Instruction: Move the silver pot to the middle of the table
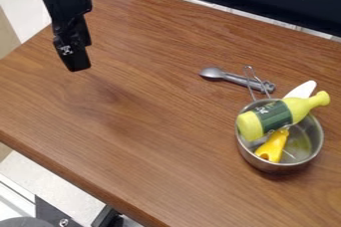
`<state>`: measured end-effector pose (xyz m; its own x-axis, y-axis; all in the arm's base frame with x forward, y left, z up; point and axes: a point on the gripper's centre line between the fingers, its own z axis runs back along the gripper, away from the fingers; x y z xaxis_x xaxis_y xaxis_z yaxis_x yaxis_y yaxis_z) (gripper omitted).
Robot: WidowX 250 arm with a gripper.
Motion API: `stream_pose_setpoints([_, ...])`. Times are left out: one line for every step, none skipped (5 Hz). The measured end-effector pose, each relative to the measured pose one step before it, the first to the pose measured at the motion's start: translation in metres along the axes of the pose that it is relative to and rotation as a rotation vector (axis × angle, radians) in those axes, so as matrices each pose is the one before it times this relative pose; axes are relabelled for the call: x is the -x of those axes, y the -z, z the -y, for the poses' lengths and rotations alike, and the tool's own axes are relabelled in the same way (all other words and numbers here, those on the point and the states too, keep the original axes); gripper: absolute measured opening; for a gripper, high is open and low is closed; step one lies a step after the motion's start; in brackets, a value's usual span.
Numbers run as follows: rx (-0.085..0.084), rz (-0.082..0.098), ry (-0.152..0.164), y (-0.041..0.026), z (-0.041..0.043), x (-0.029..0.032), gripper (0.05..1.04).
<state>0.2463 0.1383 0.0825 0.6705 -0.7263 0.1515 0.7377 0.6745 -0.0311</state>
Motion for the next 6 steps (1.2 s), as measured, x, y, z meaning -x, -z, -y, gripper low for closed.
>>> stream_pose_setpoints([0.0272,-0.0041,-0.0120,0.00724,0.00261,0.00108,1.000])
stream_pose_setpoints([-0.0041,0.0018,-0.0900,0.00559,0.00195,-0.00607,1.000])
stream_pose_setpoints([0.0110,0.0398,-0.1253,0.00690,0.00777,-0.00927,1.000])
stream_pose_setpoints([0.0088,0.0504,-0.1302,-0.00567,0.01310,-0.00750,1.000])
stream_pose_setpoints([-0.0026,0.0372,-0.1180,-0.00473,0.01854,-0.00392,1.000])
stream_pose_setpoints([-0.0262,0.0307,-0.1363,0.00306,0.01401,-0.01159,1.000])
